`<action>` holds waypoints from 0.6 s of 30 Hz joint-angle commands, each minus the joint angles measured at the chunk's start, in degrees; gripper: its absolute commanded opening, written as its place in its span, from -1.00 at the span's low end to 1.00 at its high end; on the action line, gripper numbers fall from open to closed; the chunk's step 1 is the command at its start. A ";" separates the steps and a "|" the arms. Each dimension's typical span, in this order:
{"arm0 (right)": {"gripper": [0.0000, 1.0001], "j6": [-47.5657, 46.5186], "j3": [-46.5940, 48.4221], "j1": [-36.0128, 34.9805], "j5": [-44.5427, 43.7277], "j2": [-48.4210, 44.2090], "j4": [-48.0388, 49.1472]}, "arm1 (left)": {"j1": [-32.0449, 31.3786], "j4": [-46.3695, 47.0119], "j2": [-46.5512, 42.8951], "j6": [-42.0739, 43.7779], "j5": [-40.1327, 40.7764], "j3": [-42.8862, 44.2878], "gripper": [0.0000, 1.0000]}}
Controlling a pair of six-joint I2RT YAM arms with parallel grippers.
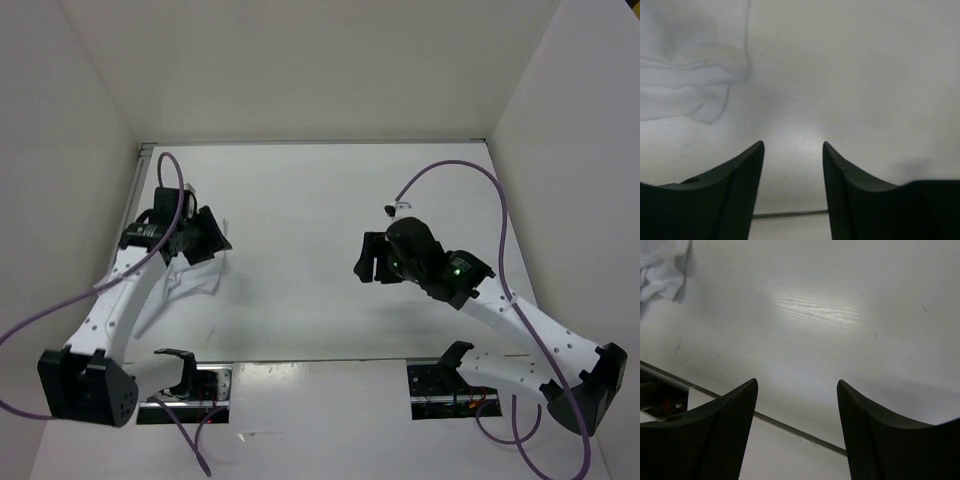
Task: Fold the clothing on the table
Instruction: Move the skirt to the center of the board
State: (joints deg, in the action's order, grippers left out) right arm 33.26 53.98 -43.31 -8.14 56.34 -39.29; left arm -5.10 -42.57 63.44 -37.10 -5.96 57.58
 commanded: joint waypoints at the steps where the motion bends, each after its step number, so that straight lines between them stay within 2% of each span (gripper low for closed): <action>1: 0.40 2.17 1.83 -0.02 1.20 -3.43 4.84 | 0.27 0.29 7.03 -4.81 13.83 5.52 0.06; 3: 0.40 1.55 2.36 -0.02 0.67 -3.43 3.61 | 0.27 2.39 11.08 -7.79 17.62 6.57 -0.05; 10: 0.40 0.85 2.36 0.51 0.67 -6.23 2.46 | 0.79 2.31 23.64 -13.87 21.07 6.58 -0.05; 18: 0.40 0.23 1.22 3.93 2.60 -8.44 1.41 | 0.80 4.68 28.05 -17.48 21.33 4.64 -0.05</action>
State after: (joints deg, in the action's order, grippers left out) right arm 33.82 54.11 -40.93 -6.39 48.99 -38.57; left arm -4.62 -39.53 90.87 -51.66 13.15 62.35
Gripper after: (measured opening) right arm 0.698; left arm 0.478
